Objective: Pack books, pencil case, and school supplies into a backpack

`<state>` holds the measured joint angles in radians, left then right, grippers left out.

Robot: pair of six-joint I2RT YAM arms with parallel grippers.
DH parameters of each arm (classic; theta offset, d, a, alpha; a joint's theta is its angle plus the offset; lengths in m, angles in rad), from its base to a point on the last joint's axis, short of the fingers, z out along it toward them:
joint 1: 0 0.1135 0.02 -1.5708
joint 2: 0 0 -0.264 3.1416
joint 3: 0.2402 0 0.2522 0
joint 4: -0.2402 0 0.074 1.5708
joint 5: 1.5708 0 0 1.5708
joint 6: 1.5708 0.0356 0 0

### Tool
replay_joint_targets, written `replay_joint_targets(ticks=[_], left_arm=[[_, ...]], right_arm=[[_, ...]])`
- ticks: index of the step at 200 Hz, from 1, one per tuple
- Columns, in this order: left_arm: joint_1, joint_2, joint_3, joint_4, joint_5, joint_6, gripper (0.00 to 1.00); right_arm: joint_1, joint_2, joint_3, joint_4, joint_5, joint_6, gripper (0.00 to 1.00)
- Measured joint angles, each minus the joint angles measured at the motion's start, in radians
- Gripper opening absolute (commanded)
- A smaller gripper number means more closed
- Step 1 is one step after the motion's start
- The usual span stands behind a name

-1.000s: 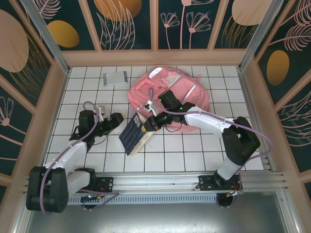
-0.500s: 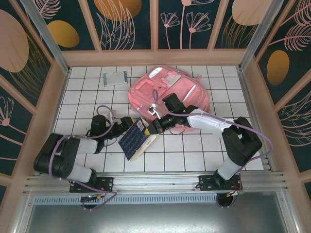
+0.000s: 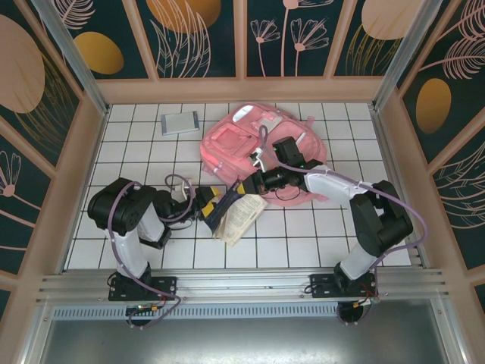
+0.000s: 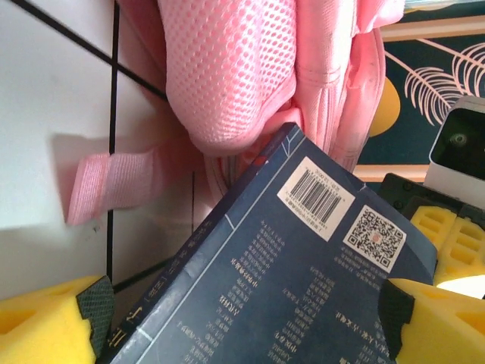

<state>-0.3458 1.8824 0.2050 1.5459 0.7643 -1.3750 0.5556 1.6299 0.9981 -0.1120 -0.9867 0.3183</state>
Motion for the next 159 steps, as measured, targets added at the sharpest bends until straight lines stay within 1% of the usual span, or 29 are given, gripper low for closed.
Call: replay_joint_targets(ticks=[29, 51, 60, 70, 80, 96, 109, 116, 127, 141, 159], left_arm=[[-0.032, 0.003, 0.001, 0.021, 0.016, -0.045, 0.9], [-0.046, 0.002, 0.001, 0.022, 0.013, -0.043, 0.92], [-0.047, -0.005, 0.0, 0.013, 0.01, -0.032, 0.92], [-0.047, -0.026, 0.0, -0.01, 0.004, -0.018, 0.93], [-0.047, -0.06, 0.0, -0.052, -0.008, 0.009, 0.93], [-0.049, -0.126, 0.002, -0.133, -0.025, 0.05, 0.94], [-0.052, -0.179, 0.008, -0.208, -0.044, 0.087, 0.95], [-0.054, -0.203, 0.014, -0.248, -0.054, 0.108, 0.95], [-0.059, -0.229, 0.027, -0.301, -0.069, 0.137, 0.95], [-0.063, -0.235, 0.043, -0.344, -0.08, 0.16, 0.95], [-0.07, -0.225, 0.051, -0.371, -0.093, 0.171, 0.95]], right_arm=[[-0.016, 0.0, -0.002, 0.031, -0.01, 0.023, 0.03], [-0.023, 0.0, -0.023, 0.052, 0.001, 0.05, 0.07], [-0.024, 0.0, -0.038, 0.058, 0.02, 0.061, 0.11], [-0.024, -0.002, -0.061, 0.064, 0.049, 0.075, 0.13], [-0.026, -0.012, -0.093, 0.064, 0.092, 0.098, 0.18], [-0.027, -0.053, -0.163, 0.066, 0.161, 0.136, 0.24], [-0.027, -0.105, -0.229, 0.079, 0.214, 0.176, 0.4], [-0.026, -0.136, -0.262, 0.093, 0.237, 0.201, 0.47], [-0.027, -0.184, -0.318, 0.13, 0.263, 0.244, 0.54], [-0.027, -0.225, -0.386, 0.192, 0.282, 0.294, 0.56], [-0.026, -0.221, -0.431, 0.262, 0.291, 0.344, 0.56]])
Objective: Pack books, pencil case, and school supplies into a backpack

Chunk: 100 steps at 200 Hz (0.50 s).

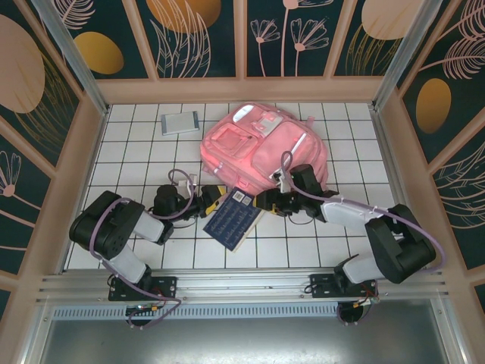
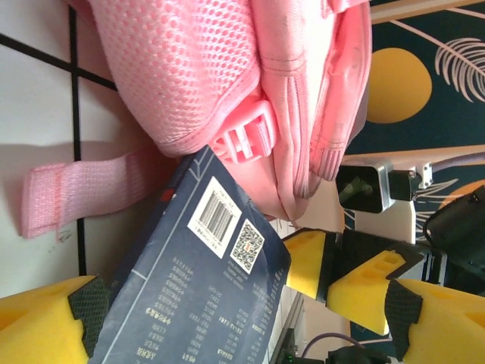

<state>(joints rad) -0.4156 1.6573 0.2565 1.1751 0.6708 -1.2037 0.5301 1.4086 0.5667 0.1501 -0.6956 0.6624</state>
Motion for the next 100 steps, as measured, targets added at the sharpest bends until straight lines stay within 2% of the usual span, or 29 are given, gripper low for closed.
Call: replay_joint_targets(ticks=[59, 78, 100], left_arm=[[-0.006, 0.035, 0.0, -0.005, -0.003, 0.007, 0.95], [-0.006, 0.048, -0.003, 0.019, 0.0, 0.006, 0.95], [-0.008, 0.063, -0.004, 0.046, 0.001, 0.003, 0.94]], right_arm=[[0.032, 0.06, -0.031, 0.151, 0.067, 0.1, 0.54], [0.078, 0.093, -0.029, 0.185, 0.104, 0.114, 0.47], [0.125, 0.142, -0.001, 0.206, 0.129, 0.124, 0.31]])
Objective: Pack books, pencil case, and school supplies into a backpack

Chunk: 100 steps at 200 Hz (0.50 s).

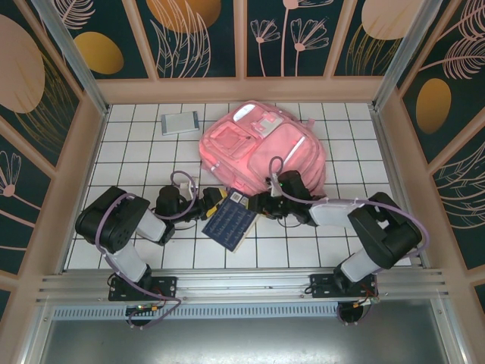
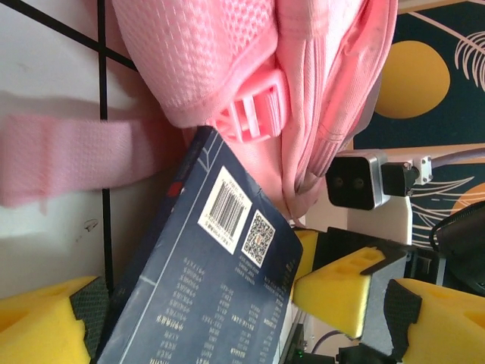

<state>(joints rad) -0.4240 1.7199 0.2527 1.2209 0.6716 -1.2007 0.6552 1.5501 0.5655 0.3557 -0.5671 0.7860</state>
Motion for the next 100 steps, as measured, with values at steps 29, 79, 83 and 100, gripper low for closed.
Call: replay_joint_targets(ticks=[29, 79, 83, 100], left_arm=[[-0.003, 0.003, -0.006, 0.014, -0.004, 0.0, 0.93], [-0.011, -0.232, 0.0, -0.285, -0.051, 0.107, 0.99], [-0.011, -0.269, 0.005, -0.333, -0.061, 0.129, 0.98], [-0.011, -0.385, 0.028, -0.481, -0.103, 0.202, 0.99]], right_arm=[[0.037, 0.034, 0.054, -0.011, 0.029, 0.007, 0.06], [0.043, 0.029, 0.108, -0.093, 0.031, -0.061, 0.0], [0.041, 0.027, 0.108, -0.095, 0.019, -0.072, 0.0], [0.037, 0.013, 0.109, -0.103, -0.034, -0.115, 0.0]])
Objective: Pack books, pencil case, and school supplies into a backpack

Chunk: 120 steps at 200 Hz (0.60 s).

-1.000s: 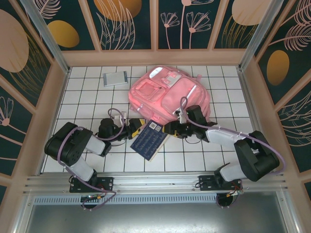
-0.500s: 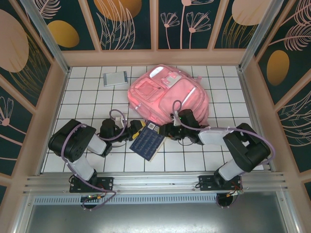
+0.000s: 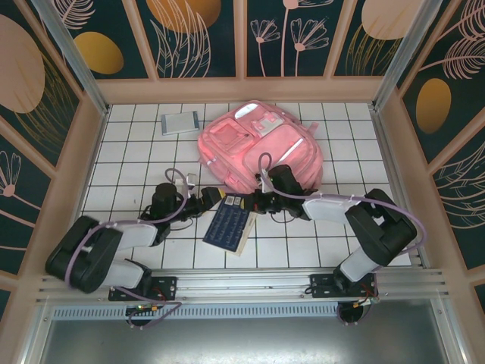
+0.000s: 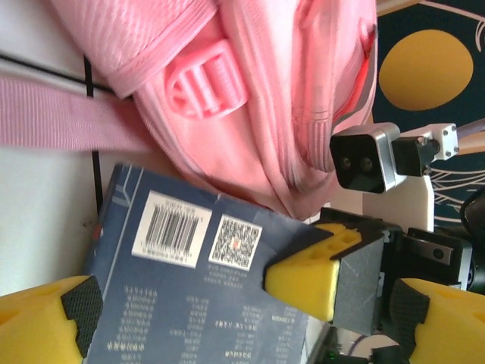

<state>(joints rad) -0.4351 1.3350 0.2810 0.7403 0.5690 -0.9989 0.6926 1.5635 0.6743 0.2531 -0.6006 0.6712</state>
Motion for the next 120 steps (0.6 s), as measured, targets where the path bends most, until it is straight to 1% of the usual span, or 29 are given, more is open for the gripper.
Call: replay_joint_targets(ticks=[22, 38, 53, 79, 98, 120], left_arm=[[0.0, -0.079, 0.028, -0.126, -0.035, 0.068, 0.98], [0.0, -0.084, 0.029, -0.168, -0.045, 0.091, 0.99], [0.0, -0.069, 0.014, -0.163, -0.046, 0.092, 0.99], [0.0, -0.009, -0.047, -0.074, -0.012, 0.061, 0.98], [0.002, 0.062, -0.093, 0.081, 0.033, 0.005, 0.98], [-0.003, 0.137, -0.116, 0.246, 0.09, -0.068, 0.92]], right_arm=[[-0.007, -0.021, 0.0, -0.002, -0.08, -0.04, 0.0], [-0.024, -0.048, -0.004, 0.014, -0.139, -0.045, 0.0], [-0.049, -0.08, -0.019, 0.06, -0.19, -0.041, 0.0], [-0.071, -0.101, -0.039, 0.131, -0.259, -0.025, 0.0], [-0.07, -0.101, -0.049, 0.168, -0.287, -0.01, 0.0], [-0.071, -0.101, -0.053, 0.196, -0.301, 0.005, 0.0]])
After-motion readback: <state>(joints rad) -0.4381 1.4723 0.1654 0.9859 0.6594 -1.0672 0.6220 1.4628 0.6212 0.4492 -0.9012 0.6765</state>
